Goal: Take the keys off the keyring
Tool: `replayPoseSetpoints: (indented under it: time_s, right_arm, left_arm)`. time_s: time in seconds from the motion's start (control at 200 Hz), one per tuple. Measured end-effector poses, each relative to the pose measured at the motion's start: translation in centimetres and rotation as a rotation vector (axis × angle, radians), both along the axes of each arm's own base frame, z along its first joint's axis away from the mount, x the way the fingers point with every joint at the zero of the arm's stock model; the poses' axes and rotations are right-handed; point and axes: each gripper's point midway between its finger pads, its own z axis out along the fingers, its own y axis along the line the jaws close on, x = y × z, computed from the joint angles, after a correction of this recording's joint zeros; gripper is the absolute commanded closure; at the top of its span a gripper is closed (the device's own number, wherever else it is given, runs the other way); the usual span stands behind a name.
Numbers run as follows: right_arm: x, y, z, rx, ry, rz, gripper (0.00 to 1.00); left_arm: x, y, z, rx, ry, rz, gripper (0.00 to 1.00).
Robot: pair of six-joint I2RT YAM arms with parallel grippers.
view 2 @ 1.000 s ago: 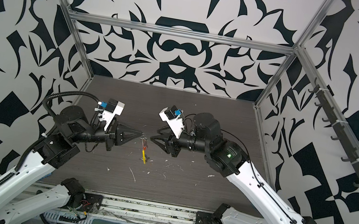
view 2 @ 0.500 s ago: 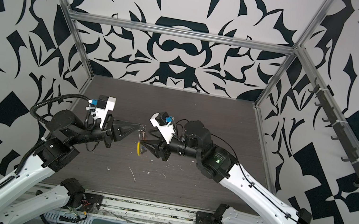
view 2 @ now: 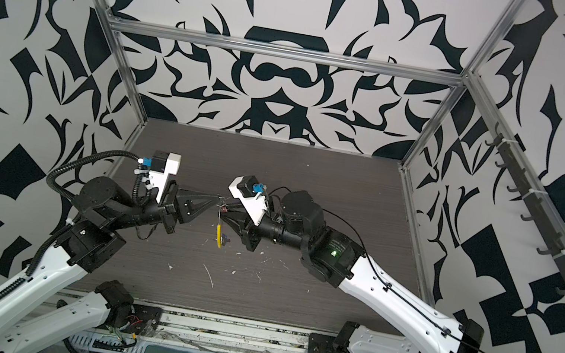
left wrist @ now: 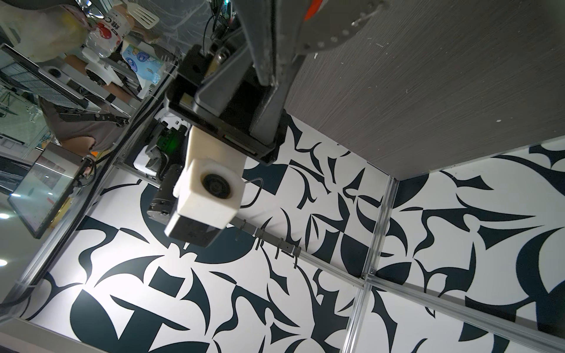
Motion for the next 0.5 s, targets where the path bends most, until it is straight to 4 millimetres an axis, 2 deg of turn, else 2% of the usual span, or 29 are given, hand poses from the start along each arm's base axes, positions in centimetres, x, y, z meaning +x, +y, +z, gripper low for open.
replayPoseSetpoints:
  time_s: [0.16,0.505]
  right_arm:
    - [-0.01,0.07,0.03,-0.005,-0.021,-0.007,1.0]
    - [-0.25,0.47,-0.21,-0.018,-0.026,0.009,1.0]
  left_arm:
    - [-0.1,0.0,0.09,-0.004,0.0,-0.002,1.0]
    - [-0.14,-0.04,0.06,-0.009,0.013,-0.006,1.0]
